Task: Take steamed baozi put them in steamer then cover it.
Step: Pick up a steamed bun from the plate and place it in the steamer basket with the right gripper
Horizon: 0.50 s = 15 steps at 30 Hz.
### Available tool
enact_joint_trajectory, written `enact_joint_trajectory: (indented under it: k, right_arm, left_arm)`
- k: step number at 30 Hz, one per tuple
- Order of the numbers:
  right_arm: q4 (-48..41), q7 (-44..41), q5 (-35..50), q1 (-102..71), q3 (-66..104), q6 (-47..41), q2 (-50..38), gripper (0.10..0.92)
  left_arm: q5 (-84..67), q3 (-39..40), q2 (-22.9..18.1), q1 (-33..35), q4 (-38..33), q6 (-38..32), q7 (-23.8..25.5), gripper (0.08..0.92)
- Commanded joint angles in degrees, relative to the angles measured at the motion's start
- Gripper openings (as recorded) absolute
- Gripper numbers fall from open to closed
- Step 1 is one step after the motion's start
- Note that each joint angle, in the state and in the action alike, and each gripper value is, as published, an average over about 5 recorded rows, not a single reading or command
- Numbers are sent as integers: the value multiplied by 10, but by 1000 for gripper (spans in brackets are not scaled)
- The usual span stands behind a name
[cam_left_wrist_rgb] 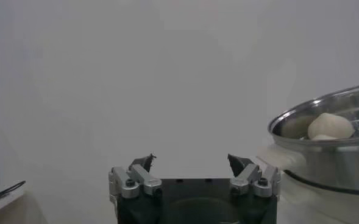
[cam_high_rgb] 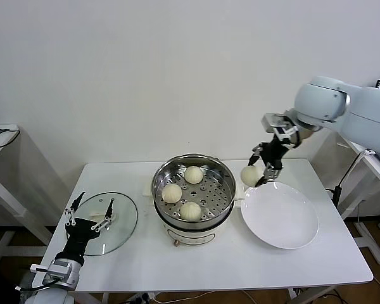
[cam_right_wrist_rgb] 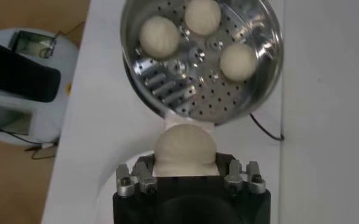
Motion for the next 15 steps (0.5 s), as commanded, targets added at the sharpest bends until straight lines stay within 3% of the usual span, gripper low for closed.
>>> enact_joint_trajectory:
  k: [1,15]
  right_arm:
    - [-39,19,63,-1,-39,-33,140,687]
    - [-174,7,-16,-125,23,-27,229,687]
  left_arm:
    - [-11,-8,1,-4,6,1,4,823]
    - [-22,-34,2,-3,11,5,6,823]
